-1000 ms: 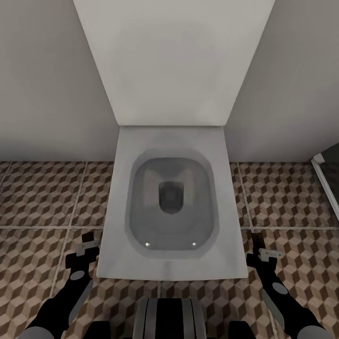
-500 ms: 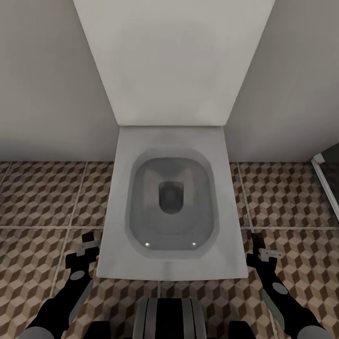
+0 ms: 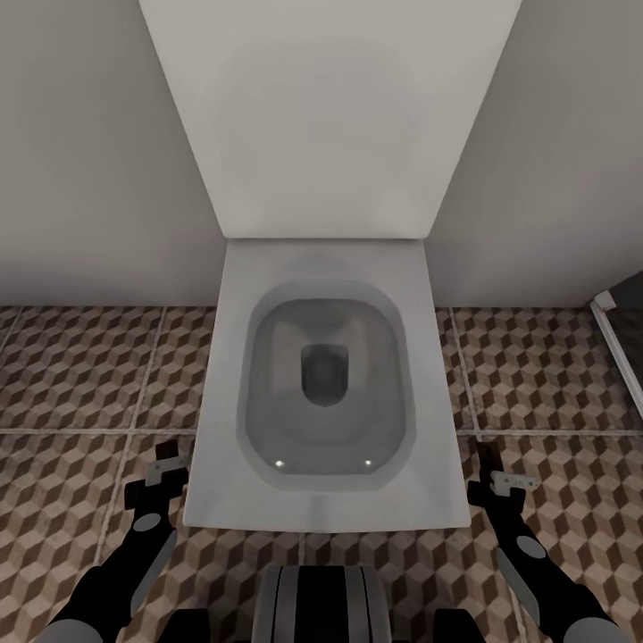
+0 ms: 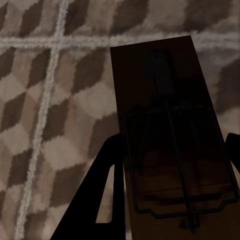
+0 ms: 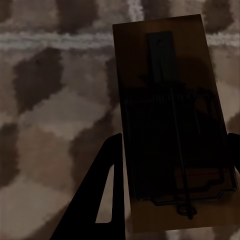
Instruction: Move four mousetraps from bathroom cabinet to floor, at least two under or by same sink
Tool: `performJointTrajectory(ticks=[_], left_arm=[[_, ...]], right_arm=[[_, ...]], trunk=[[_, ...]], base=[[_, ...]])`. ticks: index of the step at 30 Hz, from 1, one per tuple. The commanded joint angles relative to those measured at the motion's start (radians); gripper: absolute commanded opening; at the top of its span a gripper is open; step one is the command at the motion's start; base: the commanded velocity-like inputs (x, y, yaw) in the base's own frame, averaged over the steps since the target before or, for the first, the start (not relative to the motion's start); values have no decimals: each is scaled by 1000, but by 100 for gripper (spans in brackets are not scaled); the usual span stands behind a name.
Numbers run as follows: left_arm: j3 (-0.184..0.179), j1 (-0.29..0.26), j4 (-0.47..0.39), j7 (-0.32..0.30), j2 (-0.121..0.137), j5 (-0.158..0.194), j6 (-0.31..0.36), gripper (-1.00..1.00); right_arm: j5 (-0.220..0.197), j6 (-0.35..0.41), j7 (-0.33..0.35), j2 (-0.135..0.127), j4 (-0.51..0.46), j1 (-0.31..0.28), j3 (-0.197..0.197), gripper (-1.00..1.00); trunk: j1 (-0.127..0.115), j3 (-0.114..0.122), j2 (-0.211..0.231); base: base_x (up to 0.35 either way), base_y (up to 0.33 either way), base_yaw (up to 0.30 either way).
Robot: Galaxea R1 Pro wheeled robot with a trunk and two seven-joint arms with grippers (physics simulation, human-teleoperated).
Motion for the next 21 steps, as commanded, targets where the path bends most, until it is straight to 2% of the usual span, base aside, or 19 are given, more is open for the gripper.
performJointTrajectory(ticks=[1,21], left_arm=[[-7,0,-1,11,2,8,2,-100],[-7,0,-1,11,1,8,2,-100]], right_arm=[[-11,-4,-4,-1,0,0,8,-100],[-11,-4,-4,-1,0,0,8,-100]], trunk=[[0,-1,0],[0,-1,0]], base=[[0,0,0],[0,0,0]])
